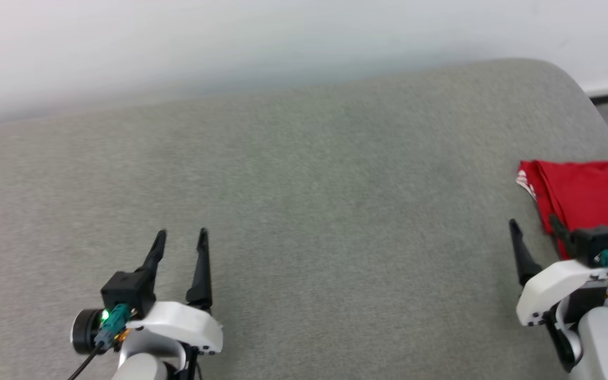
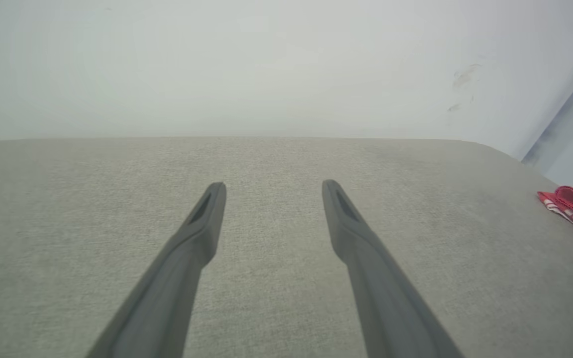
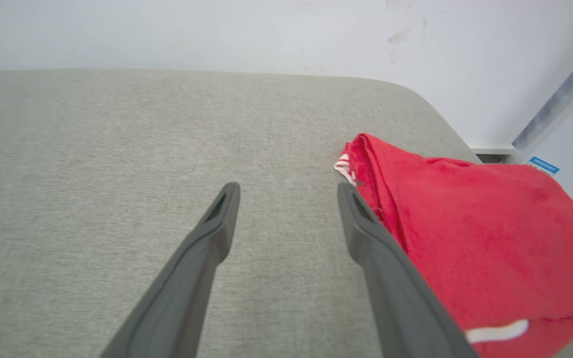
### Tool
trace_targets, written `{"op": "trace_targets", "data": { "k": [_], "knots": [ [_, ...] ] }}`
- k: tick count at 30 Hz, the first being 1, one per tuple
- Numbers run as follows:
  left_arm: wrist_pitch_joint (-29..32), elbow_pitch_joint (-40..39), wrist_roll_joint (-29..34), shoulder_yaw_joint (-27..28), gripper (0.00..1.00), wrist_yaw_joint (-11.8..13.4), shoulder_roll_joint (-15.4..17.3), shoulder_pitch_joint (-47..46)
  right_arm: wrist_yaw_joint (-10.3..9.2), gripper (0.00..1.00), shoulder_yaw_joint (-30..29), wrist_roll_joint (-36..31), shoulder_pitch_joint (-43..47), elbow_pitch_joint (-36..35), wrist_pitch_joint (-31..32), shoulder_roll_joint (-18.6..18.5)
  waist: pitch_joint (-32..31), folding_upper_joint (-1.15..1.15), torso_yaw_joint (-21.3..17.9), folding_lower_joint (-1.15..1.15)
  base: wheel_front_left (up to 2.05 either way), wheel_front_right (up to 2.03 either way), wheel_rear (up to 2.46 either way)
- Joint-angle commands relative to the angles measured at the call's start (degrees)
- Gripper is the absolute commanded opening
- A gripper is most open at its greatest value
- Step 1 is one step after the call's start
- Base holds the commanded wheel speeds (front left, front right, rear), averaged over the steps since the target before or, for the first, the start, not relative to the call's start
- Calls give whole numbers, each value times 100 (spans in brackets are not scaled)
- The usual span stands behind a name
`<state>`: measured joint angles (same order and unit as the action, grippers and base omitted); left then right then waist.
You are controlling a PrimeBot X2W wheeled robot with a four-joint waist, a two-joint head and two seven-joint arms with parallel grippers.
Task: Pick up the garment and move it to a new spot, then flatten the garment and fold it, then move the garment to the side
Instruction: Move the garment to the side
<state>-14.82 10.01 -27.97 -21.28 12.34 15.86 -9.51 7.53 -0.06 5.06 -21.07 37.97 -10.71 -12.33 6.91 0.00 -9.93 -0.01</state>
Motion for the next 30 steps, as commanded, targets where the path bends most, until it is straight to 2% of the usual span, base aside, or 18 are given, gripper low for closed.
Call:
{"op": "trace_targets", "data": {
  "k": [1, 9, 17, 23, 30],
  "knots": [
    [-24, 18, -11, 49, 100, 33, 27, 94, -9, 100, -21, 4, 155, -171, -2, 65, -289, 0, 296, 1, 0, 0, 0],
    [-39, -30, -38, 425, 100, 181, 242, 572, -9, 100, -161, -162, 1220, -2005, 290, 577, -594, 0, 636, 1, 0, 0, 0],
    [-46, -177, 5, 526, 100, 105, 345, 999, -8, 100, -246, -335, 2222, -3432, 832, 767, -826, 0, 659, 1, 0, 0, 0],
    [-46, -206, 38, 559, 100, 78, 290, 1128, -8, 100, -253, -361, 2664, -4025, 1022, 859, -896, 0, 630, 1, 0, 0, 0],
    [-48, -185, 64, 581, 100, 1, 265, 1115, -8, 100, -178, -400, 2734, -4215, 1079, 896, -895, 0, 612, 1, 0, 0, 0]
  ]
}}
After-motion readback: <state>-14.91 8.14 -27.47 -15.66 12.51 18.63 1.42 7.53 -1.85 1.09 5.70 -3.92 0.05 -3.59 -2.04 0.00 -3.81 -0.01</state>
